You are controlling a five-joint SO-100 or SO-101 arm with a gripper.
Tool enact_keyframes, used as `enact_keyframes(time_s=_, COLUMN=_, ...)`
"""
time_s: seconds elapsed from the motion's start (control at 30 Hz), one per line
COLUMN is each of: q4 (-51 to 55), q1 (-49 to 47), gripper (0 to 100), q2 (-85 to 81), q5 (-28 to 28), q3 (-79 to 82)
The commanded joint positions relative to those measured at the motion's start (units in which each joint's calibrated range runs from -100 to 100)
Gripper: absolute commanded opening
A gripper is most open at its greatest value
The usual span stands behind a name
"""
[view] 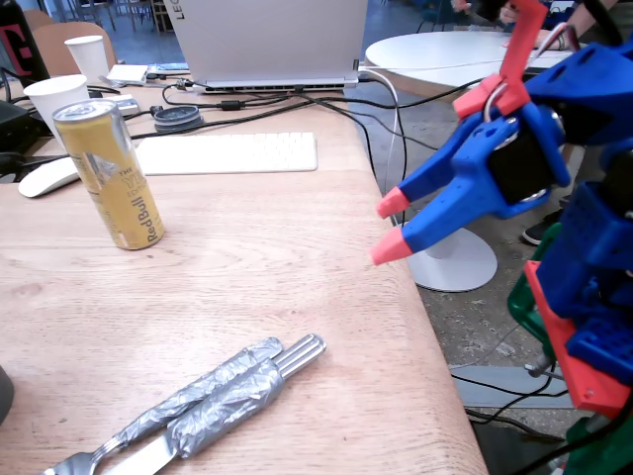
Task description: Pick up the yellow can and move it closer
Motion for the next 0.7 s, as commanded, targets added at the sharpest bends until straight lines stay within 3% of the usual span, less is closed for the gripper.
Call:
enact_keyframes(time_s=0.0, q4=0.38, q1=-0.28, gripper=30, q2=12.66, q5=-0.34, q3=-7.34)
enact_keyframes(time_s=0.2, q4=-4.88, q1=1.07, gripper=30, q2=51.42, q5=-3.08, q3=-33.76)
enact_keyframes(time_s=0.33, q4=-8.49, q1=1.24, gripper=30, q2=55.28, q5=-3.37, q3=-36.31)
enact_keyframes(time_s=0.53, q4=-44.70, q1=1.58, gripper=30, q2=56.23, q5=-2.64, q3=-16.59)
enact_keyframes(time_s=0.6, q4=-50.20, q1=1.58, gripper=30, q2=56.91, q5=-2.59, q3=-16.59)
enact_keyframes(time_s=0.67, q4=-53.73, q1=2.43, gripper=30, q2=70.89, q5=-2.54, q3=-23.10)
